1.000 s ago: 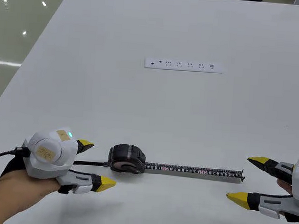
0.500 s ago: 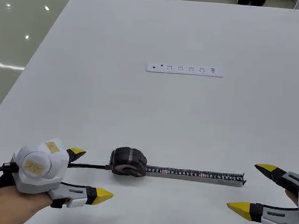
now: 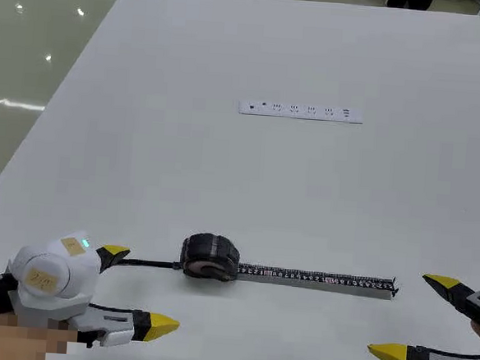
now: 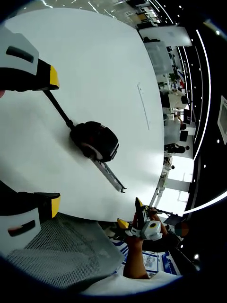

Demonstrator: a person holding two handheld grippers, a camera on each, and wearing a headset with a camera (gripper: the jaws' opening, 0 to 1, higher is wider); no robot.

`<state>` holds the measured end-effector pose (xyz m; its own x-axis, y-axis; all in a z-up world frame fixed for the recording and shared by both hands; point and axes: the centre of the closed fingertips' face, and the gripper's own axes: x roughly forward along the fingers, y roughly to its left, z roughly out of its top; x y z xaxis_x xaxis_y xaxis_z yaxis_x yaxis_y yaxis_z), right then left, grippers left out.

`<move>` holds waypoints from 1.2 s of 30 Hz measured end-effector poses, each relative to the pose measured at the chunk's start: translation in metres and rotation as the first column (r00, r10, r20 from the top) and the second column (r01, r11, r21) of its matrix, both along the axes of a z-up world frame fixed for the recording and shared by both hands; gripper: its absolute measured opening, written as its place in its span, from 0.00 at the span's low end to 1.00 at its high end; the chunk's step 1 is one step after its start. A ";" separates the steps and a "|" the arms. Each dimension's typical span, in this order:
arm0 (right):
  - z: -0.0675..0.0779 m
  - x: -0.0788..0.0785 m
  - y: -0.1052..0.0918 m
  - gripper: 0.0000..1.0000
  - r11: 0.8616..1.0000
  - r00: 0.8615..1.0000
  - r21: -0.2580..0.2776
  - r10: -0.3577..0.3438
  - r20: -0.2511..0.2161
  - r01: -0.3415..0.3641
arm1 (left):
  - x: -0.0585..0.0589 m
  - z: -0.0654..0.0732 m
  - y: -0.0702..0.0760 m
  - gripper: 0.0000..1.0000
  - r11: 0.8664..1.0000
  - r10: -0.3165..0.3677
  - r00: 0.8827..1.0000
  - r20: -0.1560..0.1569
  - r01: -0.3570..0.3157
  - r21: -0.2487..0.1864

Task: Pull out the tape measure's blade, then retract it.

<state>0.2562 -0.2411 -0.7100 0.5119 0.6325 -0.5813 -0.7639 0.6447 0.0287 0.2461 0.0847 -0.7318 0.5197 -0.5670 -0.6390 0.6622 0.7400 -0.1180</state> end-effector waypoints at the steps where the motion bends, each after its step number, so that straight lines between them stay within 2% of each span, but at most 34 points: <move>1: 0.000 0.000 -0.001 0.89 1.000 1.000 0.000 -0.003 -0.001 0.003 | -0.001 0.000 0.001 0.86 1.000 0.003 1.000 0.001 -0.003 -0.002; 16: -0.006 -0.012 -0.006 1.00 1.000 1.000 -0.016 -0.025 -0.007 0.025 | -0.022 -0.005 0.007 0.92 0.998 0.046 0.999 -0.021 -0.047 -0.030; 22: -0.007 -0.016 -0.004 1.00 0.999 0.999 -0.011 -0.038 -0.004 0.038 | -0.024 -0.003 0.012 0.94 0.996 0.075 0.997 -0.015 -0.075 -0.037; 24: -0.006 -0.018 -0.001 1.00 0.999 0.999 0.001 -0.044 0.013 0.044 | -0.025 -0.003 0.014 0.94 0.995 0.086 0.996 -0.012 -0.086 -0.041; 28: -0.008 -0.021 0.001 0.98 0.999 0.999 -0.012 -0.046 0.026 0.047 | -0.026 -0.005 0.017 0.94 0.995 0.092 0.996 -0.009 -0.092 -0.036; 30: -0.007 -0.021 0.002 0.98 0.998 0.998 0.008 -0.060 0.022 0.059 | -0.026 -0.004 0.017 0.94 0.994 0.101 0.995 -0.008 -0.101 -0.044; 36: -0.009 -0.023 0.003 0.98 0.998 0.998 0.013 -0.068 0.017 0.067 | -0.029 -0.004 0.014 0.94 0.992 0.111 0.994 -0.001 -0.111 -0.053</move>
<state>0.2331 -0.2377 -0.7189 0.5634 0.6032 -0.5646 -0.7192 0.6944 0.0242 0.2175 0.0985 -0.7362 0.5825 -0.5389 -0.6084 0.5767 0.8016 -0.1579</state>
